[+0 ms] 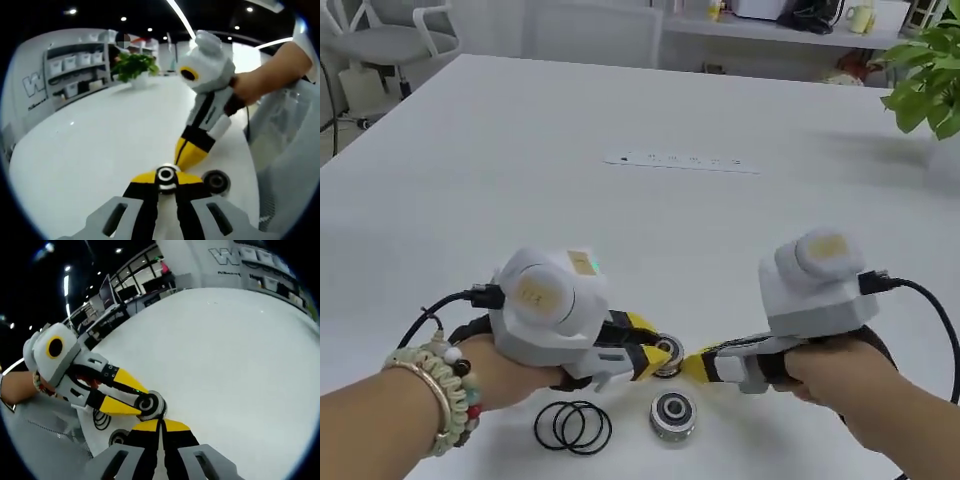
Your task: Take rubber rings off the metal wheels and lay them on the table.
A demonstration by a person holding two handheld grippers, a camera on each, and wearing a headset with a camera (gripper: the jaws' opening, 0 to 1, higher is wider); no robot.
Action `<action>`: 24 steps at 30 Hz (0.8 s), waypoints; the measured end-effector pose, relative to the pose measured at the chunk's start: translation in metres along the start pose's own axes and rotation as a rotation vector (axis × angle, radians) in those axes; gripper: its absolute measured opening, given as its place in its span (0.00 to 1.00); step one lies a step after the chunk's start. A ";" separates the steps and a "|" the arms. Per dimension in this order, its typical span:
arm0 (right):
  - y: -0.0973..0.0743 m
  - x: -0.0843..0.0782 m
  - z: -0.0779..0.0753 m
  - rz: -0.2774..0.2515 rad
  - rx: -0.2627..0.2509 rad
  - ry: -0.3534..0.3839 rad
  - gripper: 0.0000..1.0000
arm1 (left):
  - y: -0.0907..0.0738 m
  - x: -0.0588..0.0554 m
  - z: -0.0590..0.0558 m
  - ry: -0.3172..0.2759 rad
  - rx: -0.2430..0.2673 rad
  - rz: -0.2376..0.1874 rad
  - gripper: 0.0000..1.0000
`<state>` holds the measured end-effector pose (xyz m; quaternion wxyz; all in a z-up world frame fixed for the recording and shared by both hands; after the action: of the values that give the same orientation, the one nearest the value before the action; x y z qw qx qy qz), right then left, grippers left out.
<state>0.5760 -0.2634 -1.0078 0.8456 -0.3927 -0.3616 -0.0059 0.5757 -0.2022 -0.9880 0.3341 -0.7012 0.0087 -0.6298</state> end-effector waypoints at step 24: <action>-0.008 0.014 0.003 -0.089 0.033 0.100 0.00 | 0.000 0.000 0.000 0.015 -0.001 0.003 0.12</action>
<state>0.5822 -0.2633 -0.9927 0.8678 -0.3613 -0.3362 -0.0571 0.5754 -0.2021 -0.9881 0.3348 -0.6966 0.0127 -0.6344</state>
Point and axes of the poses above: the centre of the closed fingertips' face, and the gripper's own axes: y roughly forward along the fingers, z roughly to its left, x roughly out of its top, the point moved 3 cm from there along -y, roughly backward along the fingers, and after that the axes turned 1 degree about -y, right-handed, at the moved point
